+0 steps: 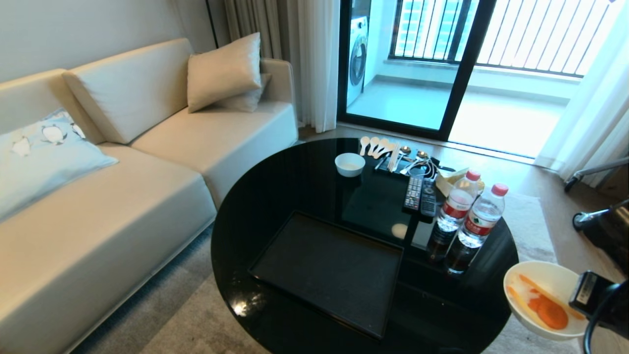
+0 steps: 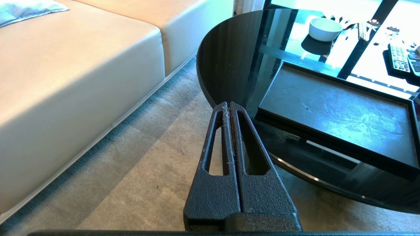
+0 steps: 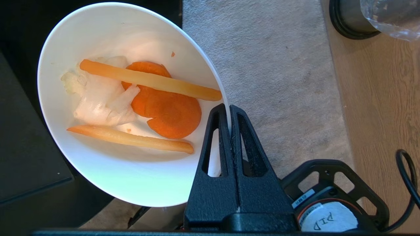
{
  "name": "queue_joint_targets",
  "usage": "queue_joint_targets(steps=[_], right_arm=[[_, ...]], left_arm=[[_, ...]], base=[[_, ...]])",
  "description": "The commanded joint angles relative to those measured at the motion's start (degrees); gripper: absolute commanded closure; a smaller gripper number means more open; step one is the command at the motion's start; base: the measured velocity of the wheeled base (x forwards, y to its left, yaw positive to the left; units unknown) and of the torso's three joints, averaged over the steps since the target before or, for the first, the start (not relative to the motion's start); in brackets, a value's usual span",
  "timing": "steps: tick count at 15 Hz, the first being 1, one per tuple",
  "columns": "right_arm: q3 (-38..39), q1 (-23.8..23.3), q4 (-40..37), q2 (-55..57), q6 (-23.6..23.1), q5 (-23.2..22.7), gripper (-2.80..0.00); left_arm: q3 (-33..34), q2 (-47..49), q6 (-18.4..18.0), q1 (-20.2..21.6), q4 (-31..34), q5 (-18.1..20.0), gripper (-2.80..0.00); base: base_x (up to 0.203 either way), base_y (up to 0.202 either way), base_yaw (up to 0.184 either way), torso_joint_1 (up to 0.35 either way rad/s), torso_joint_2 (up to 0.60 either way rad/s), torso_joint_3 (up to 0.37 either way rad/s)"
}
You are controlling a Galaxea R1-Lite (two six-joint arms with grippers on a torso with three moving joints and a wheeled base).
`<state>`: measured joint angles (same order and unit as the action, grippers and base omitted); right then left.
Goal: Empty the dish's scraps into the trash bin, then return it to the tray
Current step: Move the bowl over the trash can
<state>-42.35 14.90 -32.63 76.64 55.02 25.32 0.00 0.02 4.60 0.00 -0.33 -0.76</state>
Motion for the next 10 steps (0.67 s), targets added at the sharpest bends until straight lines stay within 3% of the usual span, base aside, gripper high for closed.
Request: queue_joint_targets(steps=[1, 10], right_arm=[[3.74, -1.36, -0.30, -5.35, 0.35, 0.09, 0.00], [18.15, -2.24, 0.46, -21.66, 1.03, -0.48, 0.00]], left_arm=[[0.00, -0.02, 0.06, 0.00, -0.02, -0.03, 0.00], [0.00, -0.02, 0.06, 0.00, -0.02, -0.03, 0.00]], base=[[0.000, 0.000, 0.000, 0.000, 0.00, 0.000], [0.000, 0.000, 0.000, 0.000, 0.00, 0.000]])
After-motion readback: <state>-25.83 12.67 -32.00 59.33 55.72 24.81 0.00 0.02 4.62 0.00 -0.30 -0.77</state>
